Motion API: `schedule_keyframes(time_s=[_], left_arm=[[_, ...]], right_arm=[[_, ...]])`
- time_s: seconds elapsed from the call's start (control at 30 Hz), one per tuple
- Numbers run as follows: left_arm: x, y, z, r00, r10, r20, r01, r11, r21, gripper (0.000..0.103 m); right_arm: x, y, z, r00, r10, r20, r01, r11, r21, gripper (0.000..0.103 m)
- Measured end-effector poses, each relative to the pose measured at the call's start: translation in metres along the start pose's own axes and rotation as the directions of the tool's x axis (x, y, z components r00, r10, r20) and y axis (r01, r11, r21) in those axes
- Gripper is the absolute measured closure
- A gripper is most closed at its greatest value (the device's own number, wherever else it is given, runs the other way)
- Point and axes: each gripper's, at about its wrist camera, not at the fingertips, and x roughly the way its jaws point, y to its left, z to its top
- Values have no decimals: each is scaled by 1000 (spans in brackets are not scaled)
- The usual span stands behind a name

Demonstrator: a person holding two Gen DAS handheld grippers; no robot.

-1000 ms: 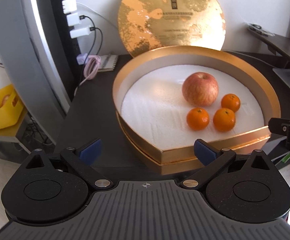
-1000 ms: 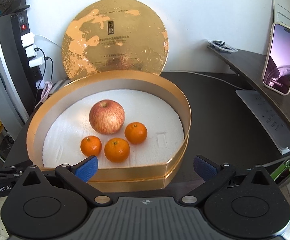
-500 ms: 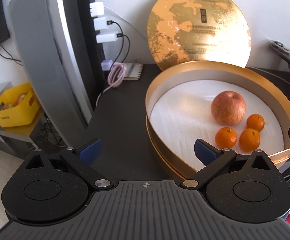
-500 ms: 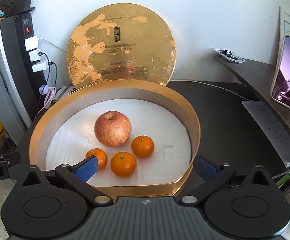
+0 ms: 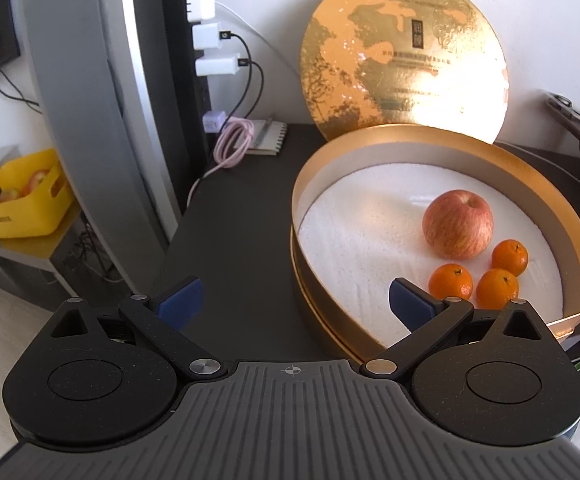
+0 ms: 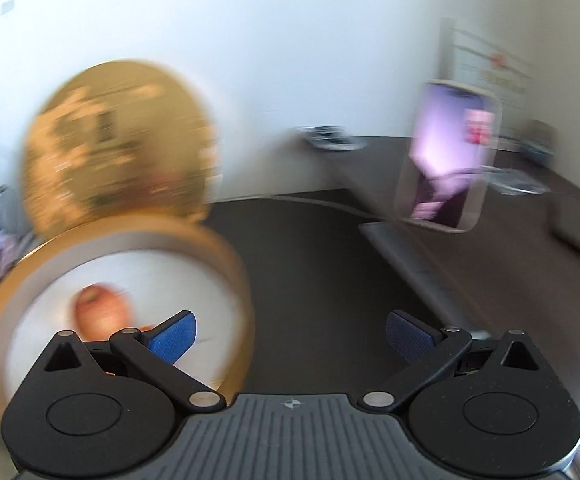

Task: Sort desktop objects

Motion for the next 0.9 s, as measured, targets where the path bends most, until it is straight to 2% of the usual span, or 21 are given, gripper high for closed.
schedule_keyframes(time_s=[0.07, 0.17, 0.27, 0.33, 0.43, 0.6, 0.8, 0.9], left_arm=[[-1, -3, 1, 1000, -1, 6, 1, 1000, 5, 1], [0, -9, 3, 1000, -12, 9, 12, 1000, 19, 1], [3, -16, 4, 1000, -22, 3, 22, 999, 32, 1], [6, -22, 5, 1000, -27, -5, 28, 999, 41, 1], [10, -30, 6, 1000, -26, -16, 26, 998, 57, 1], [16, -37, 9, 1000, -10, -30, 12, 997, 71, 1], [20, -37, 10, 999, -4, -36, 6, 998, 65, 1], [23, -36, 9, 999, -1, -42, 4, 998, 60, 1]], right_arm=[[4, -42, 13, 993, -116, 13, 115, 991, 65, 1], [16, -110, 31, 961, -276, 4, 272, 947, 171, 0], [37, -168, 39, 930, -365, -38, 363, 900, 240, 0], [53, -193, 39, 924, -375, -70, 380, 887, 262, 0], [75, -224, 35, 934, -338, -116, 357, 889, 285, 0], [121, -265, 39, 907, -372, -197, 419, 837, 351, 0], [137, -283, 50, 886, -411, -215, 463, 807, 366, 0], [146, -291, 50, 878, -440, -189, 479, 799, 363, 0]])
